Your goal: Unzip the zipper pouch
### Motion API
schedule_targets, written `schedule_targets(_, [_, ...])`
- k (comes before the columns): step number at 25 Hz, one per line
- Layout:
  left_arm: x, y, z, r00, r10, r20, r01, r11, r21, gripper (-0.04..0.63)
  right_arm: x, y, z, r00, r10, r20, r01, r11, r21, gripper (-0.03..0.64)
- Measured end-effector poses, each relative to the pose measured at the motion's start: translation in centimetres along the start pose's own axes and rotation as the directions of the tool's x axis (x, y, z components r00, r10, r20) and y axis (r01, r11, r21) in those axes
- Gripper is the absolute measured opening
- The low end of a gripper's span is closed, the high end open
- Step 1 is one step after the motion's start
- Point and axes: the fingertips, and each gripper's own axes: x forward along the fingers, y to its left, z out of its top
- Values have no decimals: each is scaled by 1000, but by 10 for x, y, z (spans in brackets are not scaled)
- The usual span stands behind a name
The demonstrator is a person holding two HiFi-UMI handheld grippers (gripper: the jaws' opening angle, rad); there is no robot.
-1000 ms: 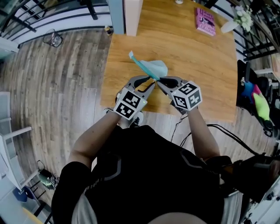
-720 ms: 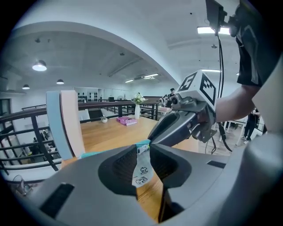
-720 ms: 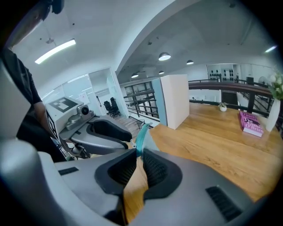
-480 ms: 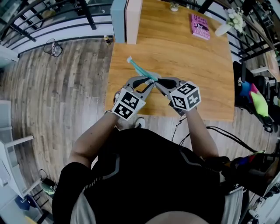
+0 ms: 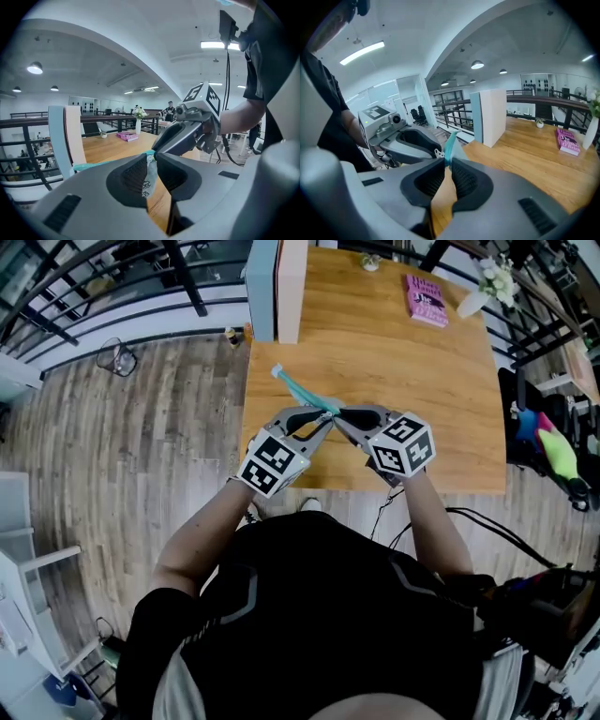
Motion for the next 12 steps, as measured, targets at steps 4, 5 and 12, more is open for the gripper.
schedule_targets(4, [-8,6,1,1000,-14,-8,14,1000,19,37,1,7,5,1000,-3,-3,3,1000,-16,55])
schedule_targets(5, [-9,6,2,1000,-20,-9,20,1000,21,34,1,8,6,1000,-5,-3,5,1000,-18,55])
schedule_targets(12, [-18,17,2,999,-3,-42,4,1000,7,31,7,13,16,999,-36,-13,35,998,-48,55])
